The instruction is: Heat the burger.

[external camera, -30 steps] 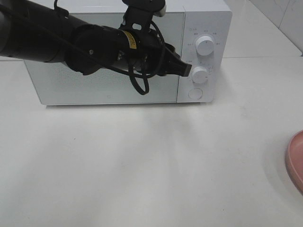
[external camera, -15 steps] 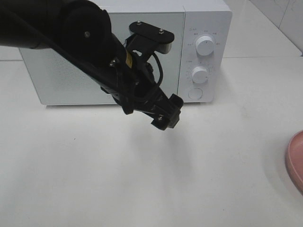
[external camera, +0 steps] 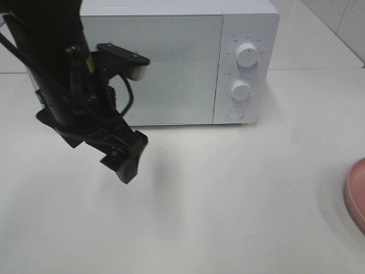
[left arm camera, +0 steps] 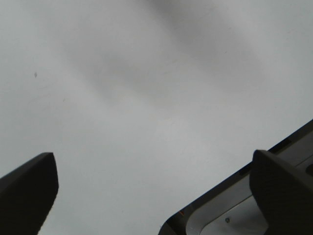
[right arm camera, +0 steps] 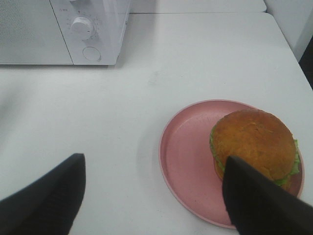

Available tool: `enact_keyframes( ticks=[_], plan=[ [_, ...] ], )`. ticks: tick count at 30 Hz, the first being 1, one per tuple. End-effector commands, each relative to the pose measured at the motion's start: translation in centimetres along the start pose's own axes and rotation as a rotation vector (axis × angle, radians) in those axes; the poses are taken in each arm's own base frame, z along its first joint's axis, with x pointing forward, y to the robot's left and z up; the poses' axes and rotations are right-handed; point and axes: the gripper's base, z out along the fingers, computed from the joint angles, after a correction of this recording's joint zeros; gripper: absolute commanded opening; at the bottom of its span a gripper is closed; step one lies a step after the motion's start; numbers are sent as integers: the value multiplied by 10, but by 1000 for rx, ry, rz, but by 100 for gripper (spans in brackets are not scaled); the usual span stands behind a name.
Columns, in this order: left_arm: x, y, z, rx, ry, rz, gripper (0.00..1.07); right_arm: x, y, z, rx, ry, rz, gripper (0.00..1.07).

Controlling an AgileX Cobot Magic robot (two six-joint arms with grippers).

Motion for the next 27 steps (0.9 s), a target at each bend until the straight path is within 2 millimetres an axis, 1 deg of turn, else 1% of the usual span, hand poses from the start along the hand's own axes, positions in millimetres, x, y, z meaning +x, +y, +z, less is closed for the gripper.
enact_keyframes(
  ticks=[1,2,3,4,5,6,7,8,9,10,11,12,13,14,15,16,17,18,19,20,21,22,23,24,25,27],
  plan=[
    [11,23,-17,30,-1,-69,100,2,0,-3,-1,-33,-10,75],
    [18,41,-23,51,-2,-122,100,2,0,-3,-1,-33,-10,75],
    [18,41,-23,51,-2,-122,100,2,0,-3,-1,-33,-10,75],
    [29,61,-29,69,-15,-182,100,2,0,-3,-1,-33,-10,75],
    [36,71,-32,79,-22,-216,100,2,0,-3,-1,-33,-10,75],
    [36,71,-32,79,-22,-216,100,2,0,-3,-1,-33,-10,75],
    [50,88,-37,91,-41,-283,100,2,0,-3,-1,-33,-10,75],
    [58,96,-37,96,-43,-315,100,2,0,-3,-1,-33,-10,75],
    [58,96,-37,96,-43,-315,100,2,0,-3,-1,-33,-10,75],
    [77,113,-41,94,-55,-394,100,2,0,-3,-1,-33,-10,75],
    [77,113,-41,94,-55,-394,100,2,0,-3,-1,-33,-10,75],
    [95,127,-44,85,-63,-468,100,2,0,-3,-1,-33,-10,75],
    [104,132,-46,80,-66,-494,100,2,0,-3,-1,-33,-10,75],
    [104,132,-46,80,-66,-494,100,2,0,-3,-1,-33,-10,75],
    [121,138,-50,67,-77,-535,100,2,0,-3,-1,-33,-10,75],
    [129,140,-51,60,-78,-549,100,2,0,-3,-1,-33,-10,75],
    [129,140,-51,60,-78,-549,100,2,0,-3,-1,-33,-10,75],
    [143,142,-55,45,-93,-584,100,2,0,-3,-1,-33,-10,75],
    [149,142,-59,37,-106,-599,100,2,0,-3,-1,-33,-10,75],
    [149,142,-59,37,-106,-599,100,2,0,-3,-1,-33,-10,75],
    [158,137,-66,19,-140,-607,100,2,0,-3,-1,-33,-10,75],
    [162,135,-70,8,-156,-605,100,2,0,-3,-1,-33,-10,75],
    [162,135,-70,8,-156,-605,100,2,0,-3,-1,-33,-10,75],
    [169,129,-76,-15,-185,-596,100,2,0,-3,-1,-33,-10,75],
    [169,129,-76,-15,-185,-596,100,2,0,-3,-1,-33,-10,75],
    [181,119,-81,-40,-221,-587,100,2,0,-3,-1,-33,-10,75]
  ],
)
